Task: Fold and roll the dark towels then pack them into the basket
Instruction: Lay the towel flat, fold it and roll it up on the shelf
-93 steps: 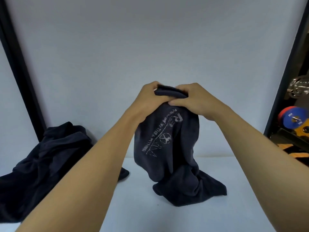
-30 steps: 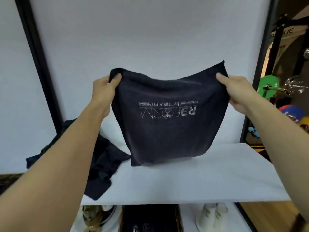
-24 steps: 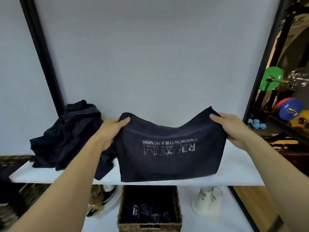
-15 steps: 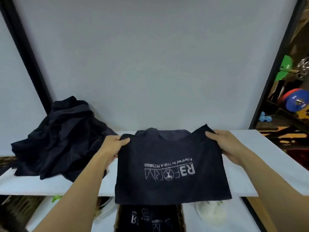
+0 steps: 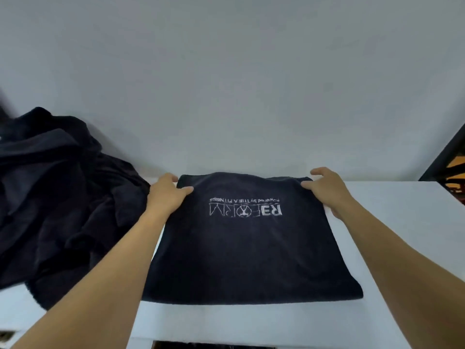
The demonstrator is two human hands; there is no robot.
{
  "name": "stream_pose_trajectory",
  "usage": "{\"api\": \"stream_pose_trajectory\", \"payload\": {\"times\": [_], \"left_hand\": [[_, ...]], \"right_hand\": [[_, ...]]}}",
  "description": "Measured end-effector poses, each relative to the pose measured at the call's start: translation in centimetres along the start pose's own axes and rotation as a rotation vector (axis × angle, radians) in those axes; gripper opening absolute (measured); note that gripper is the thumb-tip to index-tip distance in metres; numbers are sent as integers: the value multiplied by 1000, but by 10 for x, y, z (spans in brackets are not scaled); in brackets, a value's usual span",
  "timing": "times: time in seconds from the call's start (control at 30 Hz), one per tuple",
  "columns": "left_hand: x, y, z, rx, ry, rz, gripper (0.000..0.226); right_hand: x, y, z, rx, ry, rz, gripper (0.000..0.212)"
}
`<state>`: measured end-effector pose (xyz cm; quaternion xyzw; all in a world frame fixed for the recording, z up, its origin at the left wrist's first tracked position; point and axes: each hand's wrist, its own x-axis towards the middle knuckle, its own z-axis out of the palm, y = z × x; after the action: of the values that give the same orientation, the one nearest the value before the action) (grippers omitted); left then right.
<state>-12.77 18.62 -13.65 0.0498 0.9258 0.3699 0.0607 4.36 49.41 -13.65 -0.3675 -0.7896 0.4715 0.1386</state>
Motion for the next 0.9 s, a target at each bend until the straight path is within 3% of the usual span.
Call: {"api": "stream_pose_trajectory", "payload": {"times": [0.1, 0.17, 0.23, 0.3, 0.37, 0.43, 0.57, 0.67, 0.77, 0.9], "left_hand": [[-21, -3, -10, 136, -78, 46, 59], [-39, -9, -17, 254, -110, 108, 53], [-64, -19, -25, 403, -31, 287, 49], [-94, -29, -39, 374, -23, 570, 44], [-122, -40, -57, 255, -307, 664, 53], [-142, -58, -67, 368, -494, 671, 62], [-149, -91, -71, 552, -265, 854, 29], [-151, -95, -70, 619, -130, 1052, 23], [-152, -78, -79, 498, -53, 917, 16], [-122, -22, -103, 327, 136, 783, 16]], "right_hand": [[-19, -3, -1, -278, 35, -140, 54], [-45, -2, -1, -397, 101, -330, 39], [-79, 0, -3, -386, 64, -492, 19], [-113, 4, -9, -345, -148, -504, 12], [-140, 11, -16, -405, -412, -433, 31], [-154, 23, -23, -585, -512, -415, 60], [-171, 33, -36, -632, -474, -430, 62], [-181, 35, -43, -760, -490, -445, 58], [-182, 29, -44, -924, -311, -535, 26], [-158, -14, -55, -923, 25, -536, 28]]}}
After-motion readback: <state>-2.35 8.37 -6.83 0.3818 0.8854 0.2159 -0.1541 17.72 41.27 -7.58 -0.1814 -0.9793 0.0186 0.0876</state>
